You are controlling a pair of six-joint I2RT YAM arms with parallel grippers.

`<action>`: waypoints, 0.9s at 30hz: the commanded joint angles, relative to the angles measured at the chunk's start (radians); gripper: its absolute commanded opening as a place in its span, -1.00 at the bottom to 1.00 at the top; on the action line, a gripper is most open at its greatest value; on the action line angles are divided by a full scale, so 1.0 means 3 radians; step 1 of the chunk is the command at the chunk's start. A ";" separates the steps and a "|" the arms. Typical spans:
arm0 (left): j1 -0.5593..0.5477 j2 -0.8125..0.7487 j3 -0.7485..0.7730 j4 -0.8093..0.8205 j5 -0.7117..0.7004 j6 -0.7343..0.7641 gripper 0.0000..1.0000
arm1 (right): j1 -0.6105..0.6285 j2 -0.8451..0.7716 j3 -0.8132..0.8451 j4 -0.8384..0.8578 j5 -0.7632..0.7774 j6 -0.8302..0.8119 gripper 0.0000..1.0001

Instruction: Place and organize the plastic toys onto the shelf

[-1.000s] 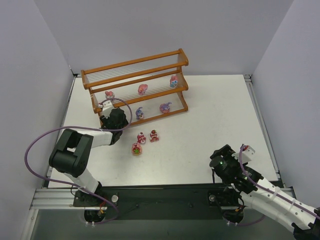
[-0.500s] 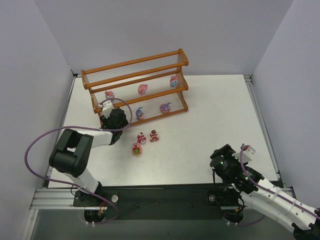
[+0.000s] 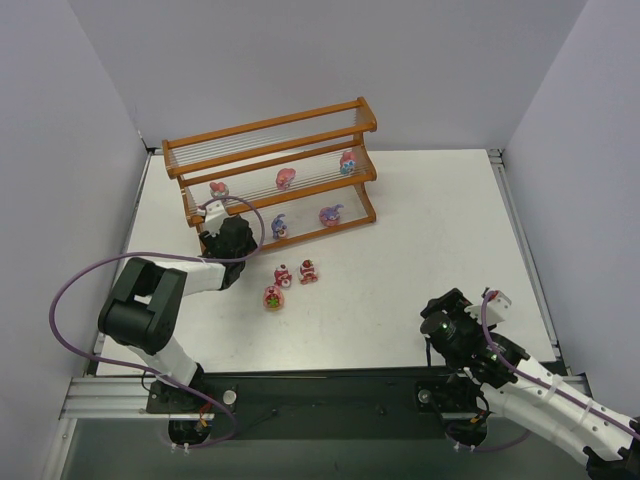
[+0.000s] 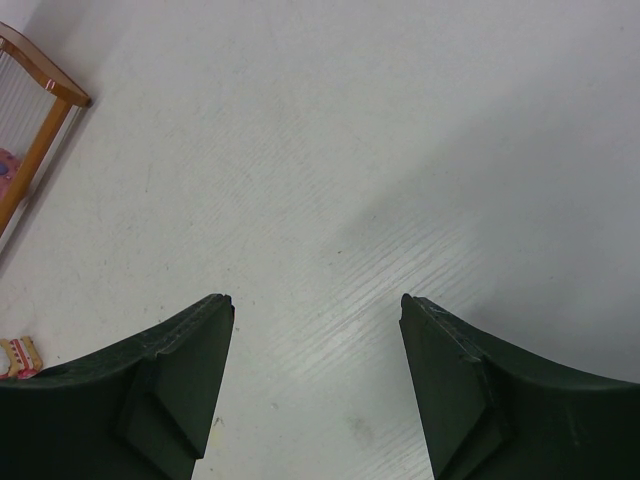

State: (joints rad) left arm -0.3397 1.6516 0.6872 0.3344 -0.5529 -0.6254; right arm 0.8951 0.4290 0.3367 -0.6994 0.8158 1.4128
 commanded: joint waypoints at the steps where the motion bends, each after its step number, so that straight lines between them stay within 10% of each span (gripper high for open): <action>1: -0.0013 -0.0060 0.0077 0.0067 -0.0125 -0.0017 0.51 | -0.0018 -0.0019 0.0090 -0.0072 0.0175 -0.0015 0.37; 27: -0.0294 -0.0652 -0.0235 0.0179 -0.0274 0.0085 0.77 | -0.0018 0.0012 0.0095 -0.0072 0.0180 -0.0015 0.37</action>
State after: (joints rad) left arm -0.4091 1.5372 0.6258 0.3489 -0.5915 -0.6170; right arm 0.8951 0.4290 0.3367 -0.6998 0.8158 1.4128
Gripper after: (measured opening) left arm 0.880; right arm 0.685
